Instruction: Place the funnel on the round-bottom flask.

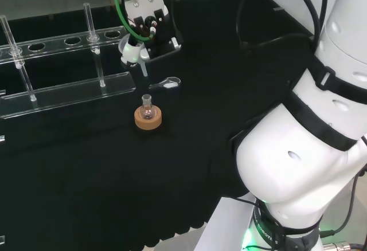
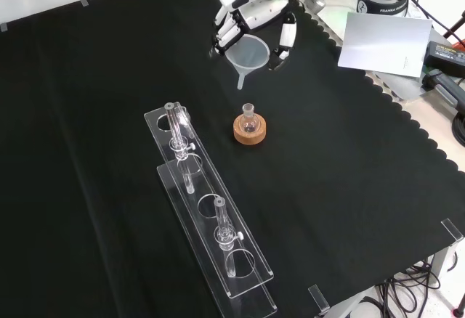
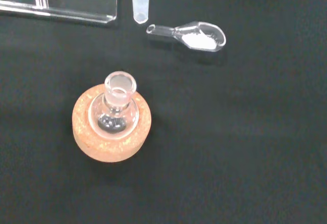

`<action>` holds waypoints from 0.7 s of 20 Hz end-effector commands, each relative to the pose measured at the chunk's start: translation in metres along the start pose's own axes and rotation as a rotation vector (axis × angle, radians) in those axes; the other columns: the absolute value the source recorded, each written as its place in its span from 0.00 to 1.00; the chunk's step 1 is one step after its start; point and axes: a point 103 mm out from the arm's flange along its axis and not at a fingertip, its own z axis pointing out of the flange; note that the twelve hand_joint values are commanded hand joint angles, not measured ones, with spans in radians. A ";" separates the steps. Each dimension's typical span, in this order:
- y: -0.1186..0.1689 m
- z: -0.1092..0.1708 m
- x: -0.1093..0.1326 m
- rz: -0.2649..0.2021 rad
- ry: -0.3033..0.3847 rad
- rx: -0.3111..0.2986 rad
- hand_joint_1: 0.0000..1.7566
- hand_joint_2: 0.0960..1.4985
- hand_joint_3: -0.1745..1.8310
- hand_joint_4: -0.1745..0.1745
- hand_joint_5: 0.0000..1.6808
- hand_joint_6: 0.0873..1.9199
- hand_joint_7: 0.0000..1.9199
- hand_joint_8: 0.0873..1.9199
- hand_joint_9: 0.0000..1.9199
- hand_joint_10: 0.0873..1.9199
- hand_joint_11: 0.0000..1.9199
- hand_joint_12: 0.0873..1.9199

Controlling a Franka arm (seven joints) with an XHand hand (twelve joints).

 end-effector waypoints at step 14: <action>0.009 0.042 0.006 -0.017 0.044 0.047 0.42 0.44 0.39 0.24 0.27 0.00 0.26 0.39 0.46 0.30 0.32 0.64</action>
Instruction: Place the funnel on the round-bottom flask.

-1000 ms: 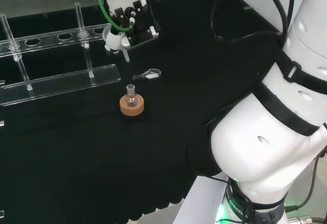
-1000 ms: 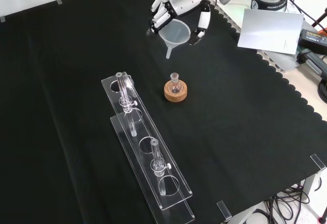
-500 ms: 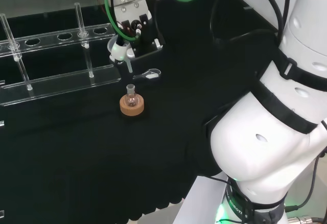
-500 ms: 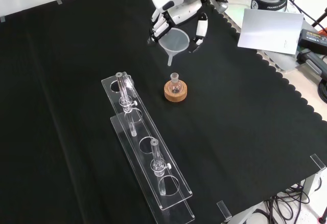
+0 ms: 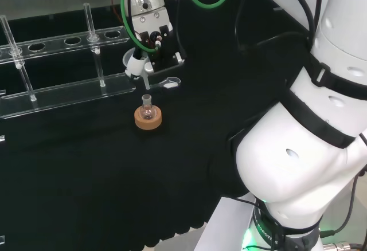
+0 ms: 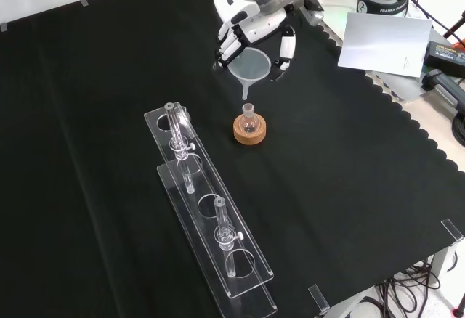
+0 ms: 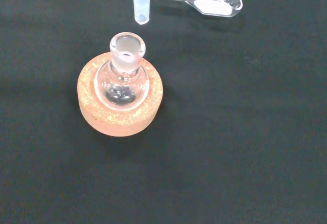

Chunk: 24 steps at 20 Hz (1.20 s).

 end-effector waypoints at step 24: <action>0.017 0.036 0.008 -0.015 0.013 0.025 0.42 0.44 0.39 0.24 0.28 0.00 0.26 0.39 0.46 0.30 0.32 0.64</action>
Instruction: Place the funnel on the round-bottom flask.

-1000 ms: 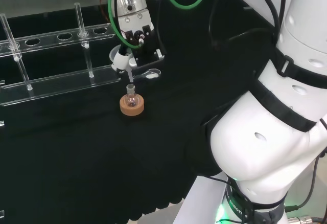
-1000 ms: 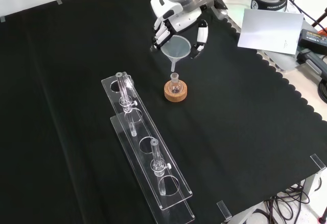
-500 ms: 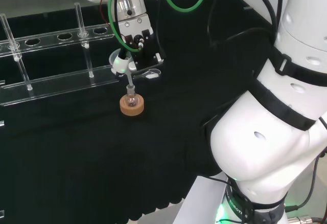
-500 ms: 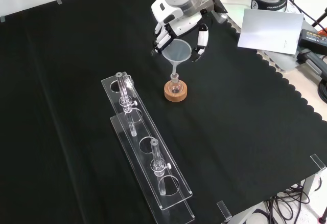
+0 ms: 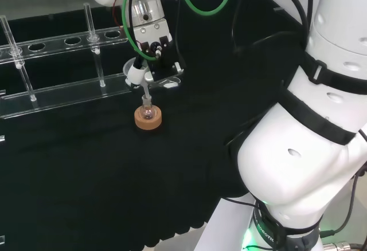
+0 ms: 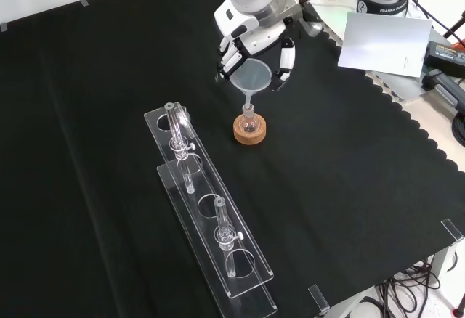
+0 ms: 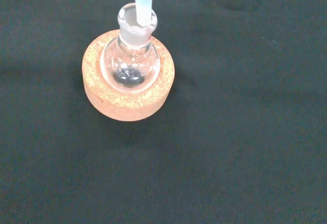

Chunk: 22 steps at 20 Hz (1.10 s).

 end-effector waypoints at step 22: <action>0.016 0.036 0.003 -0.021 0.023 0.035 0.42 0.44 0.39 0.23 0.27 0.00 0.23 0.39 0.42 0.31 0.31 0.64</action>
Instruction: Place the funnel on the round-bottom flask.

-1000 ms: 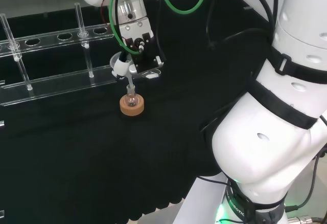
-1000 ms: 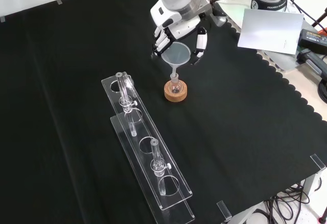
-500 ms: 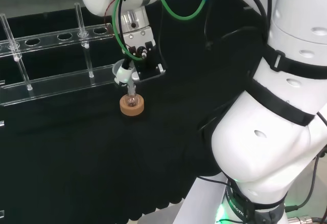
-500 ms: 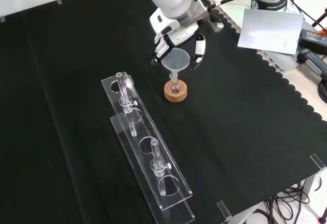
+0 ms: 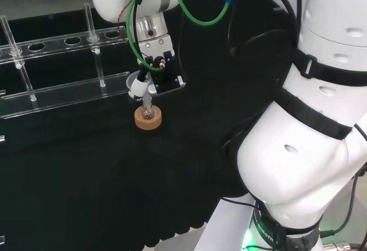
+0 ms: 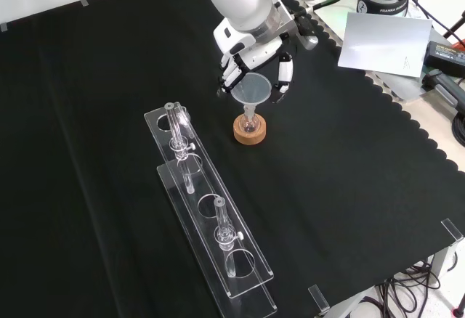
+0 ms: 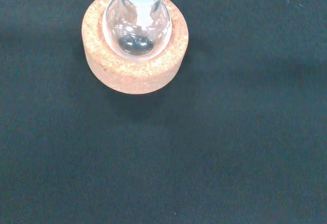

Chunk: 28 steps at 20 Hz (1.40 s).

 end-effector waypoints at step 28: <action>0.003 0.002 0.004 -0.044 -0.024 0.013 0.40 0.42 0.39 0.25 0.20 0.00 0.06 0.37 0.23 0.33 0.19 0.70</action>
